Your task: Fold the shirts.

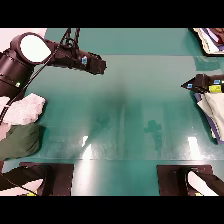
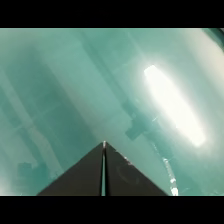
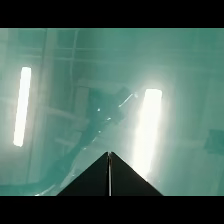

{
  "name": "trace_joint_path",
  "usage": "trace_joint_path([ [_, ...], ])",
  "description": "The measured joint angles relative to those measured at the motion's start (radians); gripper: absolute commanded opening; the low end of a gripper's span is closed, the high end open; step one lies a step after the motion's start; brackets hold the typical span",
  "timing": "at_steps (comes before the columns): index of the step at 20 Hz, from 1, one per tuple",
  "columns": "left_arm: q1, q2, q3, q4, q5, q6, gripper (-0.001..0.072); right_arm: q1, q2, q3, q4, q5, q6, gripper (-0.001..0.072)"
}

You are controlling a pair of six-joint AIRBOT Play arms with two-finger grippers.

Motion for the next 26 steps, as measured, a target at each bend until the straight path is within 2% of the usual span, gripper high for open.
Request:
trace_joint_path([
  [17,0.011,0.006,0.0,0.015,0.004,-0.001,0.0025,0.002,0.0,0.0,0.0,0.008,0.0,0.0012],
  [21,0.132,0.062,0.0,0.171,-0.143,-0.007,0.0026,0.002,0.0,0.0,0.001,0.031,0.0,0.0013],
  [26,0.428,0.141,-0.061,0.335,-0.335,-0.021,0.0027,0.002,0.0,0.0,0.001,0.052,0.0,0.0012],
])
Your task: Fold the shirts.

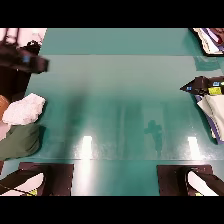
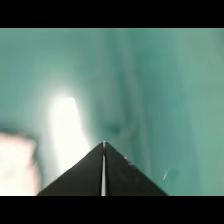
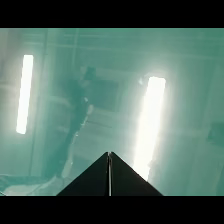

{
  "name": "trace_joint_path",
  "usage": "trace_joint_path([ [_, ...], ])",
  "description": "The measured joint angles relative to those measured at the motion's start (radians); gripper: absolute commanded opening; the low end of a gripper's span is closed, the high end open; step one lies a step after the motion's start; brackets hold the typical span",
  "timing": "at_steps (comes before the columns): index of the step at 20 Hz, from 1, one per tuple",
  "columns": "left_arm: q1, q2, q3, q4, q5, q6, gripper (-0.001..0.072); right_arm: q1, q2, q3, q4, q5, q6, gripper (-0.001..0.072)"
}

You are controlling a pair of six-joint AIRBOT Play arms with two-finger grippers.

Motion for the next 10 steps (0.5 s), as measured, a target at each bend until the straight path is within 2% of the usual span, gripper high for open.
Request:
trace_joint_path([
  [2,0.112,0.014,-0.062,0.025,-0.04,-0.001,0.0029,0.0,0.0,0.0,0.0,0.001,0.0,0.0012],
  [3,0.166,0.018,-0.105,0.037,-0.05,-0.002,0.0173,0.0,0.0,0.0,0.0,0.001,0.0,0.0012],
  [4,0.213,0.021,-0.154,0.048,-0.054,-0.003,0.0494,0.0,0.0,0.0,0.0,0.001,0.0,0.0012],
  [5,0.25,0.024,-0.201,0.053,-0.051,-0.004,0.0706,0.0,0.0,0.0,0.0,0.001,0.0,0.0012],
  [8,0.337,0.027,-0.359,0.072,0.002,-0.009,0.0702,0.0,0.0,0.0,0.0,0.0,0.0,0.0012],
  [9,0.355,0.027,-0.405,0.078,0.026,-0.012,0.0627,0.0,0.0,0.0,0.0,0.0,0.0,0.0012],
  [10,0.368,0.028,-0.449,0.083,0.048,-0.013,0.0604,0.0,0.0,0.0,0.0,0.0,0.0,0.0012],
])
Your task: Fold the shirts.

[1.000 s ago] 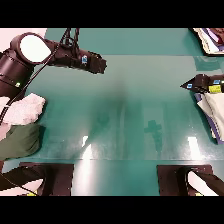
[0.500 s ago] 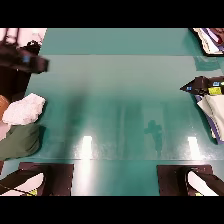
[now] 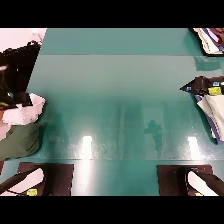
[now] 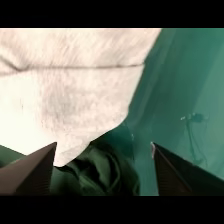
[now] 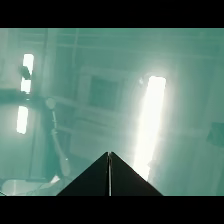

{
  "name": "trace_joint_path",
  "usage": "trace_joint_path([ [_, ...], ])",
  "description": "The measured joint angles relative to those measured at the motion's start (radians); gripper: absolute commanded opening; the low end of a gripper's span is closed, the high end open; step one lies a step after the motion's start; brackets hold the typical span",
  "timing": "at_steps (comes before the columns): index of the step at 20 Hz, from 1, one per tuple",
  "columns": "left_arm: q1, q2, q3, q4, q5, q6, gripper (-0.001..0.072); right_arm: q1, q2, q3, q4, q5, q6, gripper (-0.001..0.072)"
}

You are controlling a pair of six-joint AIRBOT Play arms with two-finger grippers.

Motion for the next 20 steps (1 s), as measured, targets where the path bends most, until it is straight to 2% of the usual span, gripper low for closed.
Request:
trace_joint_path([
  [5,0.027,0.0,-0.135,0.031,0.1,-0.004,0.0603,0.0,0.0,0.0,0.0,-0.008,0.0,0.0012],
  [11,0.033,-0.006,-0.172,0.083,0.184,-0.06,0.0601,0.001,0.0,0.0,0.0,-0.014,0.0,0.0012],
  [12,0.033,-0.006,-0.174,0.086,0.196,-0.066,0.0561,0.001,0.0,0.0,0.0,-0.014,0.0,0.0012],
  [13,0.033,-0.006,-0.175,0.09,0.204,-0.07,0.0221,0.001,0.0,0.0,0.0,-0.014,0.0,0.0012],
  [14,0.034,-0.006,-0.176,0.093,0.211,-0.073,0.0039,0.001,0.0,0.0,0.0,-0.014,0.0,0.0012],
  [20,0.034,0.006,-0.165,0.084,0.192,-0.08,0.0023,0.001,0.0,0.0,0.001,-0.016,0.0,0.0012],
])
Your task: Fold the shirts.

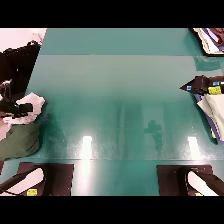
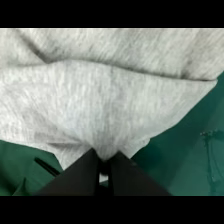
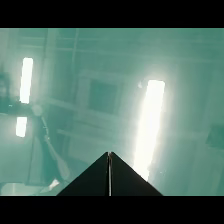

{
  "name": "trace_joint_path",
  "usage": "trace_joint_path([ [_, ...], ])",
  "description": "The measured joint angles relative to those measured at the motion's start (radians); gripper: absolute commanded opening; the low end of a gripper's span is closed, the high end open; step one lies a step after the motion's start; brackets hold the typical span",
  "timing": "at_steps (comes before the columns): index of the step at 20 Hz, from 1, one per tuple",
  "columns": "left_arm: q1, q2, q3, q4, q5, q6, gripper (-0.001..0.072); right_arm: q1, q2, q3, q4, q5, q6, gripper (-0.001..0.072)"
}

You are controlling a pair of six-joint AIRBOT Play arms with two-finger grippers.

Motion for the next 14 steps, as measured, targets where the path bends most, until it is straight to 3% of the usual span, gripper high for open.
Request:
trace_joint_path([
  [4,0.0,0.098,0.116,-0.049,-0.038,-0.001,0.0023,0.0,0.0,0.05,0.005,-0.007,0.0,0.0012],
  [8,-0.027,0.225,0.374,-0.145,-0.109,0.005,0.0021,0.0,0.0,0.18,0.008,-0.041,0.0,0.0012],
  [14,-0.337,0.281,0.716,-0.199,-0.197,0.01,0.0021,0.0,-0.001,0.348,0.008,-0.089,0.0,0.0013],
])
